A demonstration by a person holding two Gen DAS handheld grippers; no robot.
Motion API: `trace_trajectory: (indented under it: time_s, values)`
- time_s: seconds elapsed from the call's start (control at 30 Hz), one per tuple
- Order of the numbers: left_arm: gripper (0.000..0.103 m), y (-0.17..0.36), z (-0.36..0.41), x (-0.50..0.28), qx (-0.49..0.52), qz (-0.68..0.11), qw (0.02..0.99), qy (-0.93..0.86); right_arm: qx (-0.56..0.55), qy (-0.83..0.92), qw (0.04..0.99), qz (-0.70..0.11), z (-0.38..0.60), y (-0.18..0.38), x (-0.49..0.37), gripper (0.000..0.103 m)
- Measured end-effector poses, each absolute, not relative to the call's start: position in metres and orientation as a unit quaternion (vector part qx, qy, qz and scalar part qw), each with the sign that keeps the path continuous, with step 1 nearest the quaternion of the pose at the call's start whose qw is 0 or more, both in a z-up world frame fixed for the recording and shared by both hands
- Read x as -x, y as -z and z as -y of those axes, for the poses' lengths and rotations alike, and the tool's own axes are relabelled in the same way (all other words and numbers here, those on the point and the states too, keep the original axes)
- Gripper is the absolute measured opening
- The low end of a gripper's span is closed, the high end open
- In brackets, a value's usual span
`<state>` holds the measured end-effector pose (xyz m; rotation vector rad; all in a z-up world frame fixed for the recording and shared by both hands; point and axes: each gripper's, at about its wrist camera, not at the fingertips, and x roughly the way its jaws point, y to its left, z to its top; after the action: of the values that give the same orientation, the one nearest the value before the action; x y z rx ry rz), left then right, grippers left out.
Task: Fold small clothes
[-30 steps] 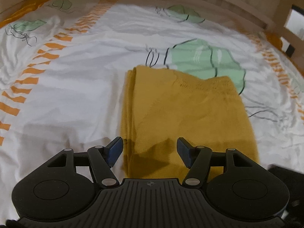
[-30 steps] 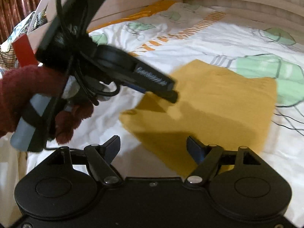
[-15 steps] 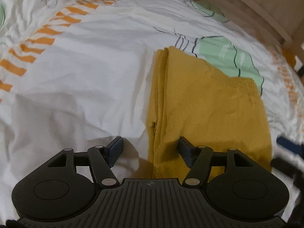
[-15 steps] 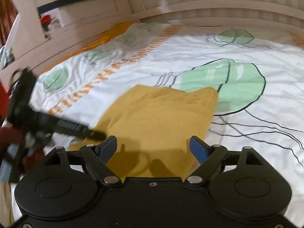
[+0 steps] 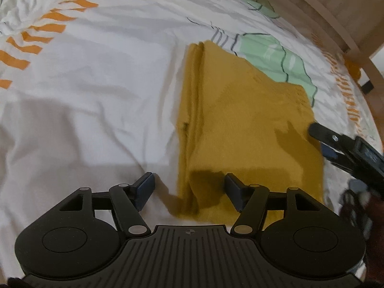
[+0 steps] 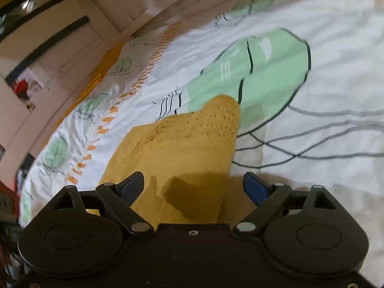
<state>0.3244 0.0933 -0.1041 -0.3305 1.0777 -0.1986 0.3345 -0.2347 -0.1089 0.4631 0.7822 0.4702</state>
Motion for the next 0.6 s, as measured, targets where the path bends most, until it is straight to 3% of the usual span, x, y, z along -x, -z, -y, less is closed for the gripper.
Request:
trace_trajectory:
  time_s: [0.6]
  values:
    - [0.069, 0.116, -0.068, -0.337, 0.21, -0.513, 0.81, 0.191, -0.286, -0.264, 0.837, -0.385, 0.23, 0.121, -0.367, 0.102]
